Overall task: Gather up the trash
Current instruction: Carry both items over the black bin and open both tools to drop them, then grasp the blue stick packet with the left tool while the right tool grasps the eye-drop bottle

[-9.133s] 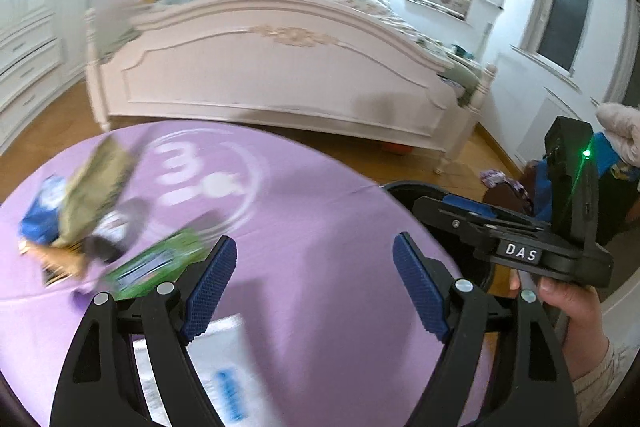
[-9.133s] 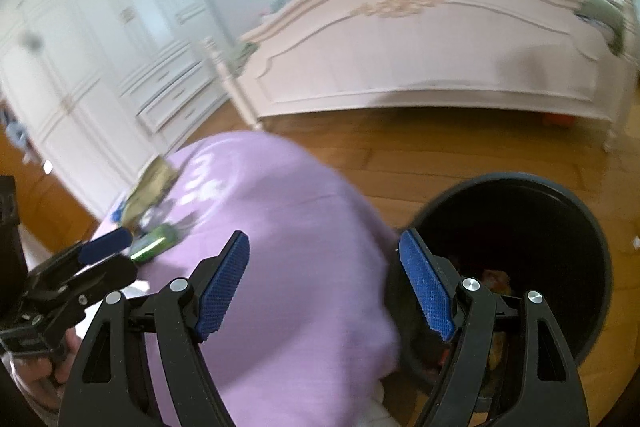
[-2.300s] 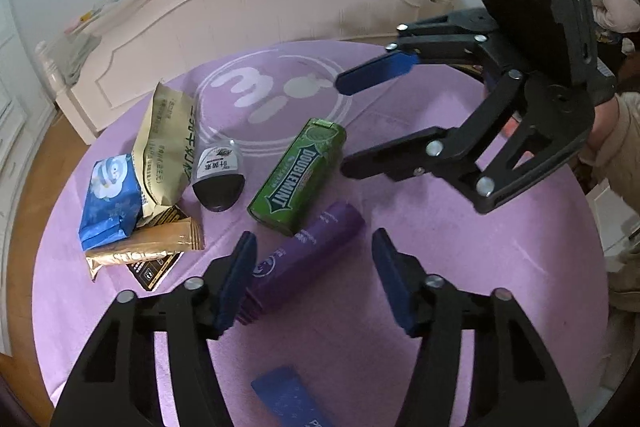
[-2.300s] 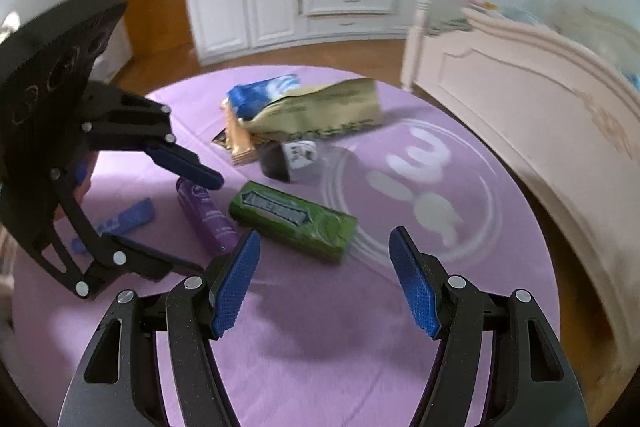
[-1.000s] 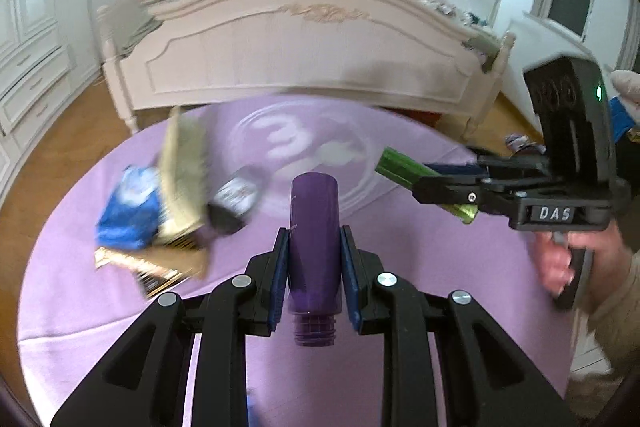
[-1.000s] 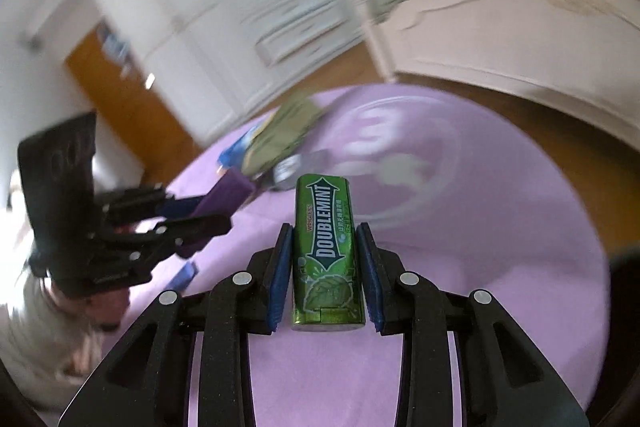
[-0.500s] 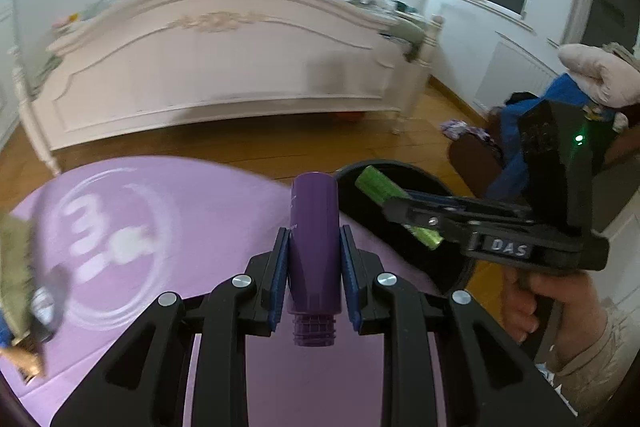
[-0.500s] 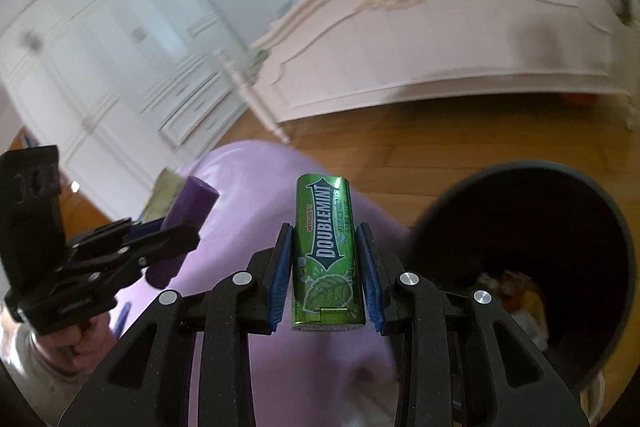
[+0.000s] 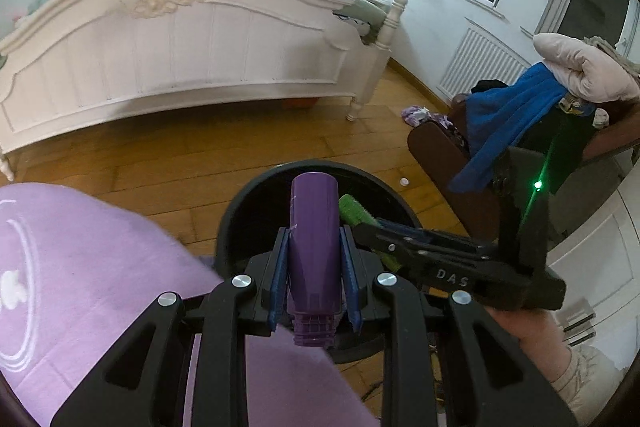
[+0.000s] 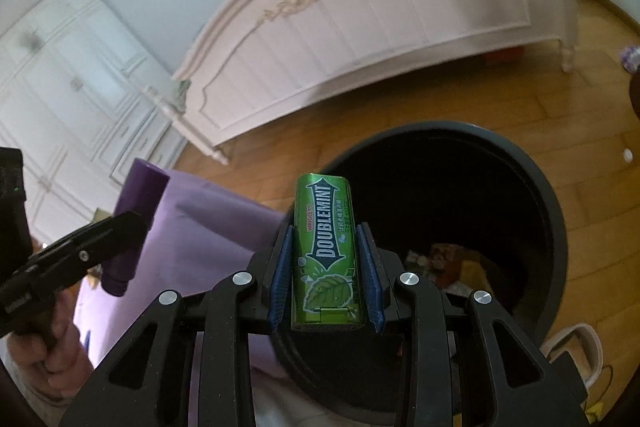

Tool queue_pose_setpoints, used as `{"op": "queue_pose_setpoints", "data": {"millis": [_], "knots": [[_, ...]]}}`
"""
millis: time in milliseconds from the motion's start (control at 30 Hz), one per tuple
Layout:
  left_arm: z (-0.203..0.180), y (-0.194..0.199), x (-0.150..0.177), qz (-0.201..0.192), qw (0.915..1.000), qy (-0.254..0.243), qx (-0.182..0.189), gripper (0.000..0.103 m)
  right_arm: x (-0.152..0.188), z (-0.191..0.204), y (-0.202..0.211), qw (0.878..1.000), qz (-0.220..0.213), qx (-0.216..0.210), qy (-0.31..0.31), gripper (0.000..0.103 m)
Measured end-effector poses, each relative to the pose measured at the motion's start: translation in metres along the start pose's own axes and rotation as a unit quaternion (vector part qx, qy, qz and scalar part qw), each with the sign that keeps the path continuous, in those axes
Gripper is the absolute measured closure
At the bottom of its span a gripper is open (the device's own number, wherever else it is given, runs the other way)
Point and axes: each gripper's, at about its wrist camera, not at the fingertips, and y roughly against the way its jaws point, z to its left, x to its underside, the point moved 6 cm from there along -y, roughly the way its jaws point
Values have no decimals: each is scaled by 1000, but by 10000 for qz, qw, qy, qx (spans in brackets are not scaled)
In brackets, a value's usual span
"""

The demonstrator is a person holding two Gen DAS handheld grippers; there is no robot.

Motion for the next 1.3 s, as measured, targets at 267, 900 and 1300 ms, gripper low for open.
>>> {"op": "queue_pose_setpoints", "data": {"millis": [267,900,1300], "knots": [[-14,-20,-1,168,9998,-68,75,78,6,-24,-12,9997,94,81,-231,71],[-22,-21,-4,147,9993,-333,-110,58,8,-31,-13,9991,131,236,-332,59],[-5,28,8,-173,9996,-105,-219,58,2,14,-8,9999,50,140,66,59]]}}
